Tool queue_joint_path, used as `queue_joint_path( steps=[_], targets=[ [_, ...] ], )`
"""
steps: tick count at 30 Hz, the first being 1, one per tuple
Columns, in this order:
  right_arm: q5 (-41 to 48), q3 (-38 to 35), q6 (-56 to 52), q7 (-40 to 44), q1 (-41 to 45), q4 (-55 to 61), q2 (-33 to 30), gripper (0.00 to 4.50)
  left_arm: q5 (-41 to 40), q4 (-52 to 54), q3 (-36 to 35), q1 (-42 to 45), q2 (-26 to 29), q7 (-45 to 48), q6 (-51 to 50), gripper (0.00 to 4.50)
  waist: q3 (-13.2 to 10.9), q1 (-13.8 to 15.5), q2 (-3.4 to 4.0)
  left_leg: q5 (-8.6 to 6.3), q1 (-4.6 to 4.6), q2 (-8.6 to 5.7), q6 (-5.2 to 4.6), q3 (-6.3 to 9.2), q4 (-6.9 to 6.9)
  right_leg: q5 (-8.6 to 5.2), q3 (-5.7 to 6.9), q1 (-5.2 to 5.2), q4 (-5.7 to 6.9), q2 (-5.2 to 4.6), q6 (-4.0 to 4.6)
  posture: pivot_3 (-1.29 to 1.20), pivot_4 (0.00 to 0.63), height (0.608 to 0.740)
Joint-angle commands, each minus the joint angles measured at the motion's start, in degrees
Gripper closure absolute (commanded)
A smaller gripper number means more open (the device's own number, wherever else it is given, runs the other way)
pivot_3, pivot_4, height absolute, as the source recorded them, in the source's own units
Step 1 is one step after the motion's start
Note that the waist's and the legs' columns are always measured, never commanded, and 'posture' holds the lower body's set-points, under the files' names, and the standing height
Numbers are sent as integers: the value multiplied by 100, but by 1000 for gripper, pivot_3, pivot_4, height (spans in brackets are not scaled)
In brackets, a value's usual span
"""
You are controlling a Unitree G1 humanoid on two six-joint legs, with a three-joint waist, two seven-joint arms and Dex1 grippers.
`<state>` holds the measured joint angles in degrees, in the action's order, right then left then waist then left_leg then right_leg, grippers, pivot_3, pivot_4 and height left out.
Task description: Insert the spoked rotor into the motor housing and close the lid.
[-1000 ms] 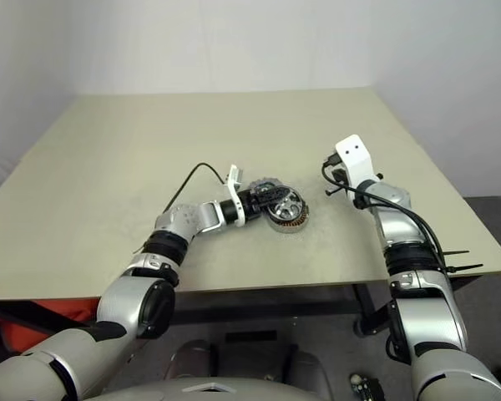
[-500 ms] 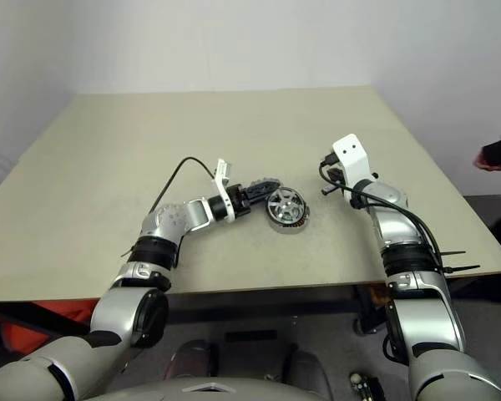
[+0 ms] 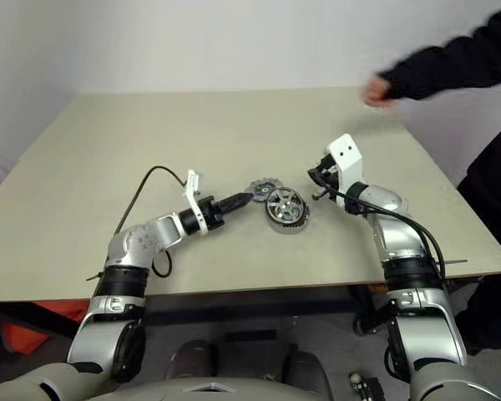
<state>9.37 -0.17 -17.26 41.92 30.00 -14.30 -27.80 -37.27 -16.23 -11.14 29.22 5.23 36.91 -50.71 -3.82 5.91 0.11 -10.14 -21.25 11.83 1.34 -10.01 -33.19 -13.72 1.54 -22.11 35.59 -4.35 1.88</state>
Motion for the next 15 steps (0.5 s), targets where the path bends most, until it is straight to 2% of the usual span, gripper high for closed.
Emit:
queue_joint_path(
  steps=[1, 9, 15],
  targets=[
    [303, 91, -88, 398, -156, 676, -14, 4500, -152, 338, -84, -99, 50, -37, 38, 1220, 0, 0, 0, 0, 0, 0, 0, 0, 0, 0, 0, 0, -1, 0, 0, 0, 0, 740],
    [321, 377, -264, 828, -571, 1102, -133, 4500, -199, 467, -128, -302, 125, -100, 100, 1220, 0, -1, 0, 1, 2, 1, 2, 0, 1, 0, 0, 1, -2, 0, -2, 0, 0, 740],
    [289, 339, -258, 821, -621, 1104, -154, 4500, -210, 420, -183, -326, 226, -86, 177, 1220, 0, -13, 0, 1, 2, 1, 3, 0, 4, -1, -1, 0, -5, 1, -2, 0, 0, 740]
  ],
)
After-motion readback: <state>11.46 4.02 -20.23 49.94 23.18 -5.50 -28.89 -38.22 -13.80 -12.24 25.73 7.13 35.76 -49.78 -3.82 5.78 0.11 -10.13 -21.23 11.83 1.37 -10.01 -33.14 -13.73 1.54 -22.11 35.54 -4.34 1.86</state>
